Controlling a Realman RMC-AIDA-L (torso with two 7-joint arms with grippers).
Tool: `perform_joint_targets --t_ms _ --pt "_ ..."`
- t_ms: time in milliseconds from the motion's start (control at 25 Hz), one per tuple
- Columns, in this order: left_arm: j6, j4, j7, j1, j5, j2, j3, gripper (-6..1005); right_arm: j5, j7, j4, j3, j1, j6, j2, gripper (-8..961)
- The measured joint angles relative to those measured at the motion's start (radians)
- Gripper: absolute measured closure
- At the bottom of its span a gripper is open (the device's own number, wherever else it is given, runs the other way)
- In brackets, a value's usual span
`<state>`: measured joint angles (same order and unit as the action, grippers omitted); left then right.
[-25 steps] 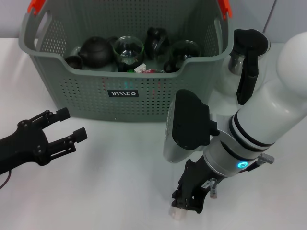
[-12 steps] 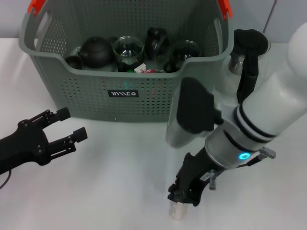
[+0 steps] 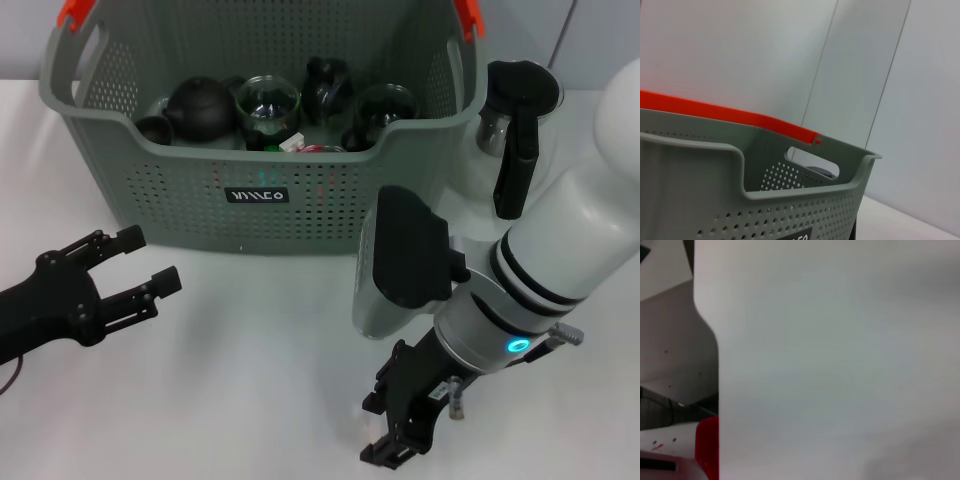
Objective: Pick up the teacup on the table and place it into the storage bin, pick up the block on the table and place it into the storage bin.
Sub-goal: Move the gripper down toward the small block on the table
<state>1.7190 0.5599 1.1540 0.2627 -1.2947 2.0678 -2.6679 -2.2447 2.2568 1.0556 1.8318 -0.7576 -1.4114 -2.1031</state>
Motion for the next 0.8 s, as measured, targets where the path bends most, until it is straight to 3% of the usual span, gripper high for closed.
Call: perform_joint_targets --t_ms 160,400,800 --pt "-0.007 0.0 0.0 0.0 0.0 0.0 0.002 174 0.007 -0.012 0.003 -0.001 0.005 -0.002 -0.002 424" --pt "-0.011 -0.007 -0.001 0.0 0.0 -0.001 0.002 174 0.003 -0.012 -0.016 0.014 0.006 0.012 -0.003 213" --pt "-0.012 -0.009 -0.001 0.001 0.0 -0.002 0.002 175 0.0 -0.004 -0.04 0.017 0.005 0.051 0.0 213"
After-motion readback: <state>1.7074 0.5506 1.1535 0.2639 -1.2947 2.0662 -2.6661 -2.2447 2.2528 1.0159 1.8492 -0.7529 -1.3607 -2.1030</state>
